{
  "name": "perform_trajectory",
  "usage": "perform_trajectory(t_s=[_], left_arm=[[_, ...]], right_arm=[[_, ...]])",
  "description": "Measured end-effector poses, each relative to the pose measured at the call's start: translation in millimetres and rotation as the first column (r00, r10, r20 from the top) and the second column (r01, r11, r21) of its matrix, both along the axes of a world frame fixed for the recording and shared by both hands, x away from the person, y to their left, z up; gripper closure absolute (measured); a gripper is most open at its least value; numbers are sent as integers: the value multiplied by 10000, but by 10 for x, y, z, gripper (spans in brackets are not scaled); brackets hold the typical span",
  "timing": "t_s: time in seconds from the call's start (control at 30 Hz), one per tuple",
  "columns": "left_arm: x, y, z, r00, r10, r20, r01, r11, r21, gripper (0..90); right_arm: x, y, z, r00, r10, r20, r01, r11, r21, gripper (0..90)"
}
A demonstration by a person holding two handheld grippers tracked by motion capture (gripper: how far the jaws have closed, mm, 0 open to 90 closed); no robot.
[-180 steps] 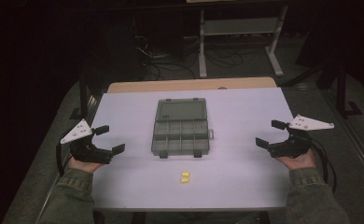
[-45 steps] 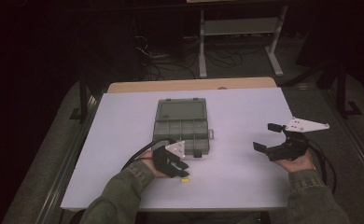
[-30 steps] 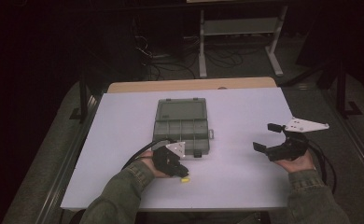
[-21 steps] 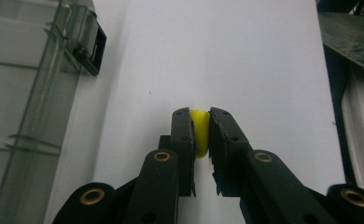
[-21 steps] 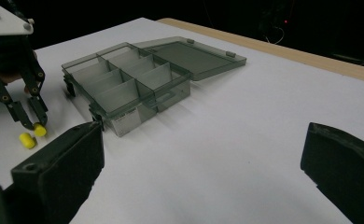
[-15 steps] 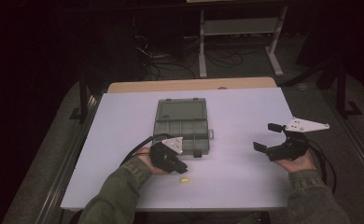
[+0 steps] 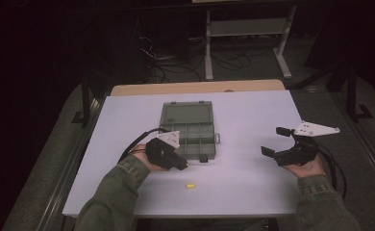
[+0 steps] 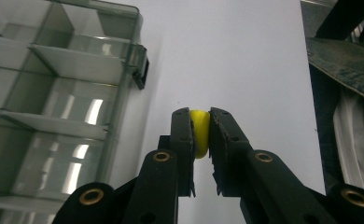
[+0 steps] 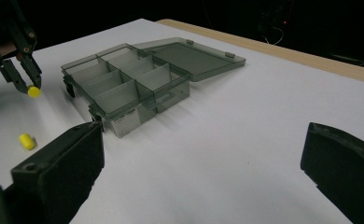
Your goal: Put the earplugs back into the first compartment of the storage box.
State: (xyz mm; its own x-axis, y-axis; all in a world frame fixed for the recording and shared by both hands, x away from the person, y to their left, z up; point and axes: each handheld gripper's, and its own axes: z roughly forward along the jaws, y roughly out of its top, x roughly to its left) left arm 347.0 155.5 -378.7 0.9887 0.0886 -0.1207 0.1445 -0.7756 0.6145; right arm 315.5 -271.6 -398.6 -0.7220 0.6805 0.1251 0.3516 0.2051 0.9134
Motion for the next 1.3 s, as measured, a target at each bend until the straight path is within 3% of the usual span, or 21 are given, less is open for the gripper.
perform_trajectory(t_s=[0.77, 1.03, 1.3], left_arm=[[294, 199, 480, 9949, 651, 771, -662, 9977, 117, 798], [461, 265, 533, 9929, 1033, 595, -1038, 9946, 51, 798], [639, 379, 574, 9838, 1629, 754, -1640, 9864, 85, 801]], right_arm=[[5, 12, -14, 9999, 63, -89, -64, 10000, -42, 0], [8, 12, -21, 9999, 74, -93, -74, 10000, -56, 0], [8, 8, -22, 9999, 70, -116, -70, 10000, -31, 0]])
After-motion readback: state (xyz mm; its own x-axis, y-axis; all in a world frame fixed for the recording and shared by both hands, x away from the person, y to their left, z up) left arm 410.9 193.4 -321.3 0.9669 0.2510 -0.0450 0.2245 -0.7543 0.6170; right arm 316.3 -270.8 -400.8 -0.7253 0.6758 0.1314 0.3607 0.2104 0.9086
